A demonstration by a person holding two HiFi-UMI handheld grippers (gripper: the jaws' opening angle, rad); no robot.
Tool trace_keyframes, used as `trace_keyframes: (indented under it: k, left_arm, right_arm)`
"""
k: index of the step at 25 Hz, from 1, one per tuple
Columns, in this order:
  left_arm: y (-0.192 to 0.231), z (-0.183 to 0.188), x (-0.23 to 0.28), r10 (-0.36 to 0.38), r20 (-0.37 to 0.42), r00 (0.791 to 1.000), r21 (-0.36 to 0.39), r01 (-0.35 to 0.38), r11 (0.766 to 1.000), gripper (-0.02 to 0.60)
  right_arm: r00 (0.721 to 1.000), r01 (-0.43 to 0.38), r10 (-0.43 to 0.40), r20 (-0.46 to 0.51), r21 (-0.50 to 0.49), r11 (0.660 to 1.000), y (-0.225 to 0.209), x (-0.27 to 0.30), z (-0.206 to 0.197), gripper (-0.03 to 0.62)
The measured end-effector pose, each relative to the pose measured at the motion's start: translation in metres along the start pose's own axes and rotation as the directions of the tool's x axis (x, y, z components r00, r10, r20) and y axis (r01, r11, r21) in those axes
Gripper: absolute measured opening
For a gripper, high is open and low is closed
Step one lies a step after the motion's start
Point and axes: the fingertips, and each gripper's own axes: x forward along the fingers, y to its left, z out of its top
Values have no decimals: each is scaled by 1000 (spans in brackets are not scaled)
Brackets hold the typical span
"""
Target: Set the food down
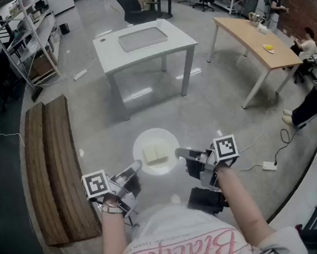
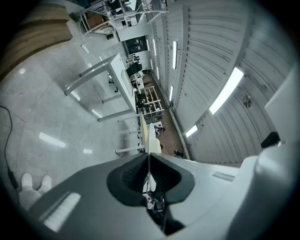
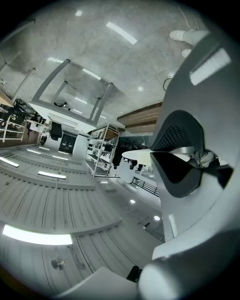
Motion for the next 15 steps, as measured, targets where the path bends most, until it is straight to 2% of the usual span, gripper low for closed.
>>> trace_keyframes:
  k: [10, 15]
  left_arm:
    - [4, 2, 5, -3, 2, 1000, -10, 3, 1000, 14]
    - [4, 2, 5, -24, 26, 999, -18, 25, 1000, 14]
  right_arm:
    - [1000, 8, -8, -11, 3, 1000, -7, 1, 3, 12]
    - [999, -48, 48, 10, 0, 999, -3, 2, 8, 12]
